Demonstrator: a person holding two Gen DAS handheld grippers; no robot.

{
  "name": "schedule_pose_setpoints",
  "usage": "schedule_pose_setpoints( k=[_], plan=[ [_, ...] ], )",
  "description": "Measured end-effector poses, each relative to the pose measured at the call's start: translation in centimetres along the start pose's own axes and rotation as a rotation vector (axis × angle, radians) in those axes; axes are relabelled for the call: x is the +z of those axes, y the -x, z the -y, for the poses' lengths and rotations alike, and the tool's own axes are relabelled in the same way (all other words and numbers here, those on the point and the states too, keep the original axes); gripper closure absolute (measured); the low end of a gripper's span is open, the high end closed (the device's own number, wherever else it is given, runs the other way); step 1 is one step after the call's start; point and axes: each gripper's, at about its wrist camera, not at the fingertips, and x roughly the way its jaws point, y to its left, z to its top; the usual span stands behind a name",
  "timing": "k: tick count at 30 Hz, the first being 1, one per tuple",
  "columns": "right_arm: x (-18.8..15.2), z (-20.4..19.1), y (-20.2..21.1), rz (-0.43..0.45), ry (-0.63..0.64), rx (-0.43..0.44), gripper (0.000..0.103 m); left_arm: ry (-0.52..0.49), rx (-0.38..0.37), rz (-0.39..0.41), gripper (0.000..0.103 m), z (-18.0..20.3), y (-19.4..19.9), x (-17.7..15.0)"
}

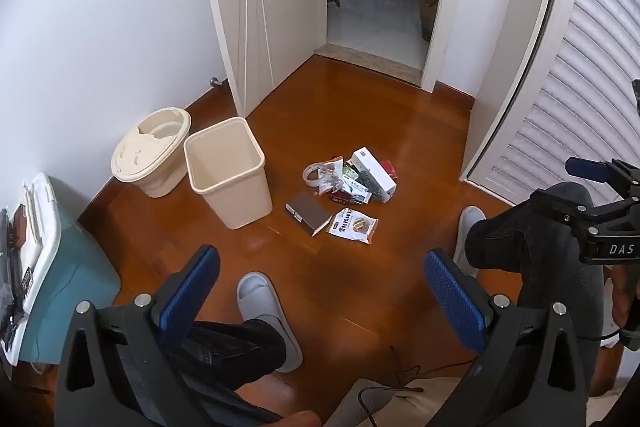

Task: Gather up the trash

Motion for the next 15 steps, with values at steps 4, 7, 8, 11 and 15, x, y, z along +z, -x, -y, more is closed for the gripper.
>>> schedule_pose_setpoints(
  k=[4, 7, 8, 11, 15],
  plan=[
    [0.0, -0.1, -0.1, -0.003, 0.003, -0.005, 0.0, 0.006, -0.003, 0.027, 0.0, -0.6, 0.3, -1.0],
    [0.1, 0.0, 0.1, 0.002, 0.002, -0.002, 0.0, 0.0, 0.007, 0.006, 0.0, 0.1, 0.0, -0.5],
    [0.1, 0.0, 0.1, 0.002, 0.002, -0.003, 0.0, 0.0, 0.01, 0.003, 0.0, 0.5, 0.0, -0.4],
    [0.1, -0.1, 0.0, 0.002, 0.0, -0.003, 0.0, 0.011, -0.001, -0.002, 0.0, -0.1, 0.0, -0.1],
    [0.2, -0.1, 0.1, 0.002, 0.0, 0.002, 0.0, 0.012, -0.005, -0.002, 0.0, -0.4, -0.1, 0.0]
  ],
)
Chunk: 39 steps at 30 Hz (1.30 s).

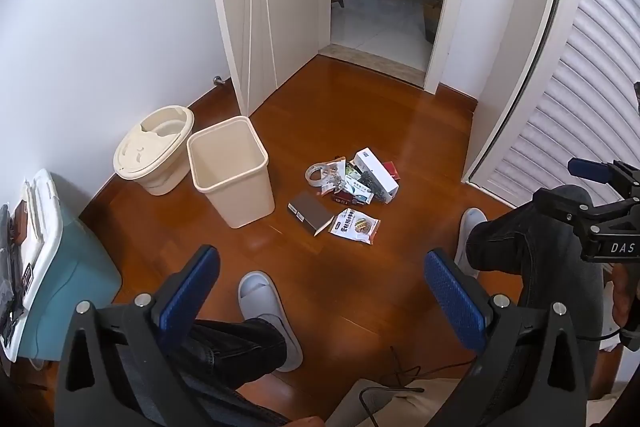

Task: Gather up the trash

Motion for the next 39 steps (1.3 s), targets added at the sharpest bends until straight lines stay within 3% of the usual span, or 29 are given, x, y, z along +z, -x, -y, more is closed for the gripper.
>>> schedule_pose_setpoints(
  k=[39],
  plan=[
    [0.05, -0.01, -0.09, 0.006, 0.001, -0.004, 0.0, -0.001, 0.005, 0.004, 0.0, -0.08, 0.11, 0.02]
  ],
)
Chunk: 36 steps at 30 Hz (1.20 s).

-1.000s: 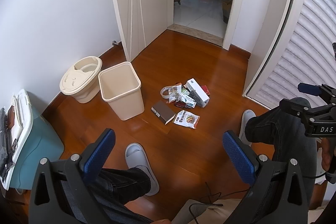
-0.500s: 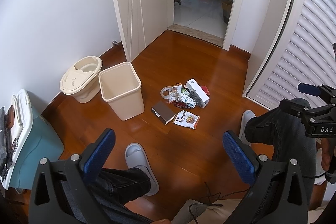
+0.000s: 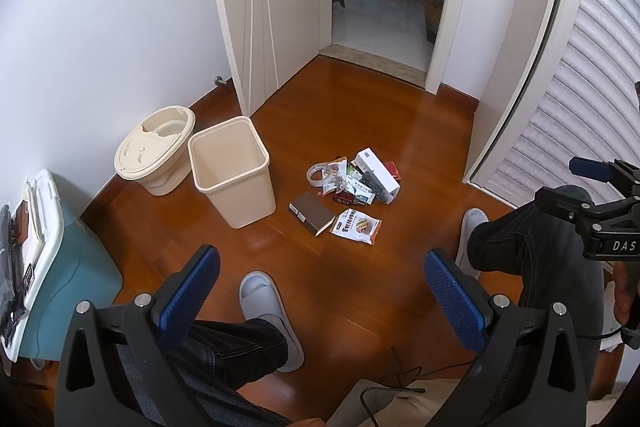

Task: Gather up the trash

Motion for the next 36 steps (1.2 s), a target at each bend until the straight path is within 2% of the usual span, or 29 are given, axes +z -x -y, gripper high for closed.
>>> schedule_pose_setpoints(
  k=[36],
  plan=[
    [0.46, 0.39, -0.11, 0.0, -0.004, 0.003, 0.0, -0.004, 0.005, -0.009, 0.0, 0.35, 0.05, -0.06]
  ],
)
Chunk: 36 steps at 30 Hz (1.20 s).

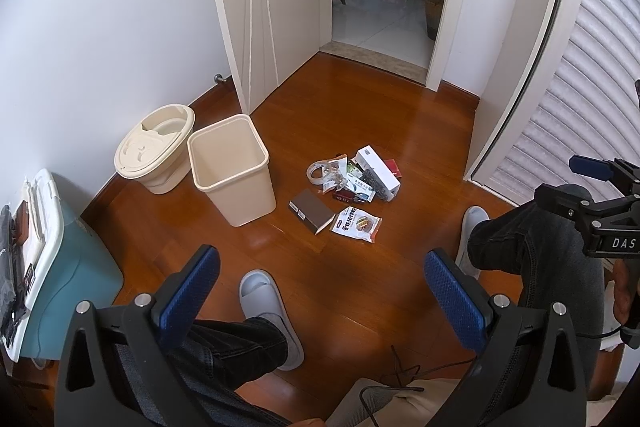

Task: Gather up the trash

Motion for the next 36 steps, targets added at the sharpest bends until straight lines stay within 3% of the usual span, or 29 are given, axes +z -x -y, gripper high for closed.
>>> schedule_pose_setpoints(
  k=[11, 18, 22, 28, 32, 36],
  plan=[
    [-0.1, 0.5, -0.5, 0.006, 0.0, 0.008, 0.0, 0.005, 0.025, -0.016, 0.0, 0.9, -1.1, 1.0],
    [2.8, 3.5, -6.8, -0.032, -0.031, 0.034, 0.0, 0.086, 0.013, -0.065, 0.0, 0.9, -8.3, 2.8],
    [5.3, 4.9, -14.1, -0.092, -0.026, 0.08, 0.0, 0.109, 0.071, -0.083, 0.0, 0.6, -14.6, 4.1],
    [9.5, 8.7, -29.2, -0.257, -0.025, 0.23, 0.0, 0.201, 0.102, -0.092, 0.0, 0.9, -23.6, 7.0],
    [11.9, 11.6, -40.1, -0.328, 0.044, 0.19, 0.0, 0.22, 0.156, -0.096, 0.0, 1.8, -29.6, 7.8],
    [13.9, 14.4, -49.2, -0.302, 0.017, 0.181, 0.0, 0.245, 0.174, -0.166, 0.0, 2.2, -35.6, 7.0]
  ],
)
